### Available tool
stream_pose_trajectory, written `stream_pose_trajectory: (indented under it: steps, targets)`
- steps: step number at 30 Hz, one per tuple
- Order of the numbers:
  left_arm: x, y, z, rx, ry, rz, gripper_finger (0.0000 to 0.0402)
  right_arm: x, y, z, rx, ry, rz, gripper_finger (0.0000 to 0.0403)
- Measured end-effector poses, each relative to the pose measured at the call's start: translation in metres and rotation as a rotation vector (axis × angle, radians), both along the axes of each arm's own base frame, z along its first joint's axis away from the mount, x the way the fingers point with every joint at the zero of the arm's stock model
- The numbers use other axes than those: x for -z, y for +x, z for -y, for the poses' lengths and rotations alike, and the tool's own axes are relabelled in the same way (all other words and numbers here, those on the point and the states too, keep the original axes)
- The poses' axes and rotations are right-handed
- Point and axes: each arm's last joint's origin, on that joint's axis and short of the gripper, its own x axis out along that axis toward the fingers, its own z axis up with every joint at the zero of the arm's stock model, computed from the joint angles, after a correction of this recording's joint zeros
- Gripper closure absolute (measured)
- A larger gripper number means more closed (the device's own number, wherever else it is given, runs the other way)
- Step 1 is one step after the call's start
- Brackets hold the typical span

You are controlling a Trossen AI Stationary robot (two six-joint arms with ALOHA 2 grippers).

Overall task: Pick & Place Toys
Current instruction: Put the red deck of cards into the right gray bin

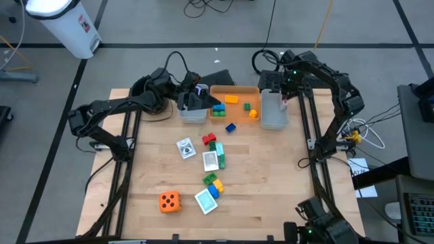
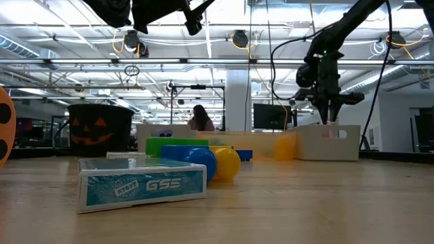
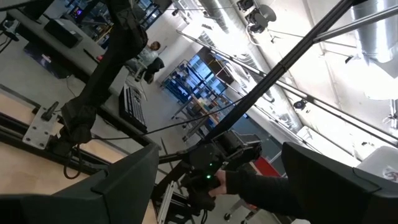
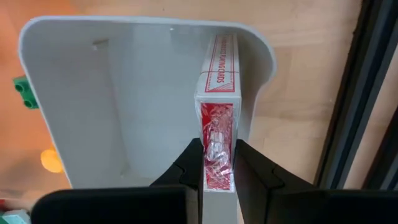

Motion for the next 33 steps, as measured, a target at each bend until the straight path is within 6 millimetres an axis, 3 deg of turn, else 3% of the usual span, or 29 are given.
stream_pose_trajectory:
  steps: [13, 24, 33]
  targets:
    - [0.0000, 0.0000, 0.0000, -0.002, 0.007, 0.003, 0.0057, 0.0001, -0.0015, 0.0014, 0.010, -0.011, -0.011, 0.0357]
    - [0.0000, 0.0000, 0.0000, -0.002, 0.006, 0.003, 0.0057, 0.0001, -0.0014, 0.0018, 0.008, -0.016, -0.010, 0.0311]
    - [0.0000, 0.0000, 0.0000, -0.001, 0.006, 0.003, 0.0057, 0.0001, -0.0013, 0.0021, -0.016, -0.022, -0.009, 0.0301]
